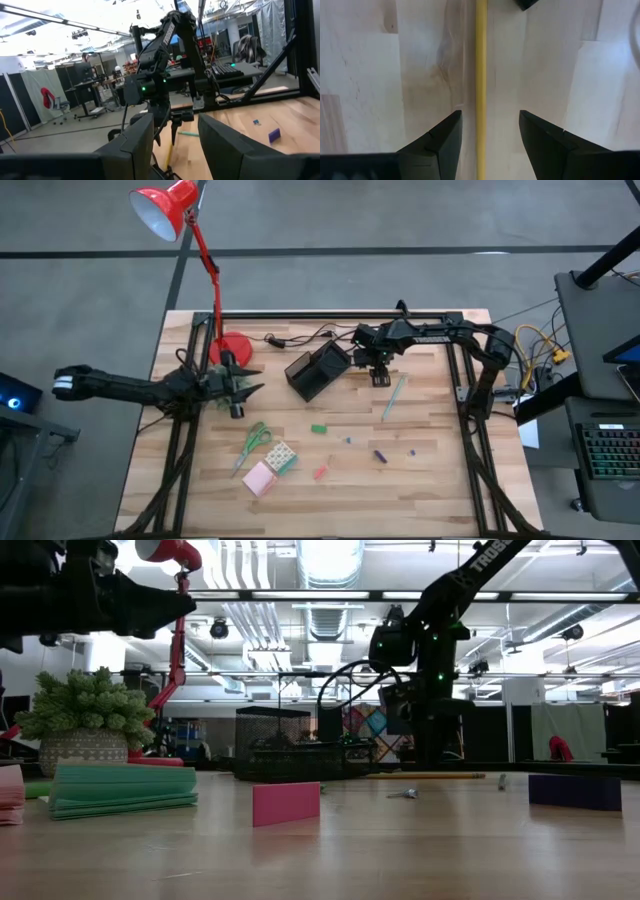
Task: Pick and place office supplies into organizer
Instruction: Put the yellow pencil into the black desk organizer
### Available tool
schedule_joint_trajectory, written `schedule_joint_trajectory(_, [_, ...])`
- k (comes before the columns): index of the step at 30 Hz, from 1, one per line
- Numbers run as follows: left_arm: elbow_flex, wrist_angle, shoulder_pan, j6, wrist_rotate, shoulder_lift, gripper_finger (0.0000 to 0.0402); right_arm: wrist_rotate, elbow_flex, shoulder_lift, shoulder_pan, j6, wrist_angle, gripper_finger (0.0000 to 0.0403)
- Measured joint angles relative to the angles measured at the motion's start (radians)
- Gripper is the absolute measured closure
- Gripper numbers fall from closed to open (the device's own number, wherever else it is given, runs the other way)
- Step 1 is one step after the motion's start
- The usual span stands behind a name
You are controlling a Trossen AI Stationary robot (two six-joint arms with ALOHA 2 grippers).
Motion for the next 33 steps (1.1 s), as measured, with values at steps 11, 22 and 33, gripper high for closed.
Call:
schedule_joint_trajectory(11, [0.000,0.000,0.000,0.000,0.000,0.001,0.0259,-0.049,-0.001,0.022,-0.002,-0.009,0.008,0.0216])
schedule_joint_trajectory(22, [0.000,0.000,0.000,0.000,0.000,0.005,0.0259,-0.049,-0.002,0.054,-0.002,-0.015,0.037,0.0216])
schedule_joint_trajectory(33, [0.000,0.000,0.000,0.000,0.000,0.007,0.0259,-0.050,-0.002,0.058,-0.006,-0.022,0.037,0.0216])
